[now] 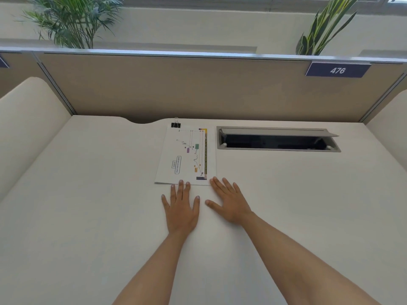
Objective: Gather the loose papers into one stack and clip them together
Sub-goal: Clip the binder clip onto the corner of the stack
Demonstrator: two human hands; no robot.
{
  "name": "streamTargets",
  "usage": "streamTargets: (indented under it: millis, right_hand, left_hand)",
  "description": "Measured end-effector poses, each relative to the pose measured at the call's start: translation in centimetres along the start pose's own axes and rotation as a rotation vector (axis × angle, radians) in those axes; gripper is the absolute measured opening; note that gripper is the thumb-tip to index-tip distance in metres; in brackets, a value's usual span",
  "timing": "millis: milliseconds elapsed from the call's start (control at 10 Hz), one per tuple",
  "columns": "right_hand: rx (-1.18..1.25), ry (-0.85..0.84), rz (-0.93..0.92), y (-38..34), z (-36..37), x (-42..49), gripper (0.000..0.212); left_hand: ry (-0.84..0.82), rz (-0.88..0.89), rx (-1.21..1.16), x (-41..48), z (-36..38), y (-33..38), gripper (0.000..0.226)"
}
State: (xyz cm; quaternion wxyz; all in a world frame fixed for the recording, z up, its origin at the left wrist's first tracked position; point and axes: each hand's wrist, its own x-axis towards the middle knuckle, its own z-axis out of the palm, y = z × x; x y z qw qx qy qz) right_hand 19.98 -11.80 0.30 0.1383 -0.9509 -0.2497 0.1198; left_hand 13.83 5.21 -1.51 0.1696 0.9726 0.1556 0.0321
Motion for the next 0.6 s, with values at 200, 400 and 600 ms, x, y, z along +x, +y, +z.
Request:
streamTargets:
  millis: [200, 400, 600]
  right_hand:
    - [-0.023, 0.009, 0.022, 0.3, -0.1, 0.9, 0.077]
    - [-0.042, 0.007, 0.025, 0.2, 0.1, 0.9, 0.077]
    - [-0.047, 0.012, 0.007, -0.1, 0.1, -0.3, 0.073]
  left_hand:
    - [-0.027, -0.002, 0.028, 1.0, 0.0, 0.2, 0.072]
    - [-0.044, 0.003, 0.018, 1.0, 0.0, 0.2, 0.071]
    - [0.029, 0.01, -0.046, 0.4, -0.2, 0.4, 0.065]
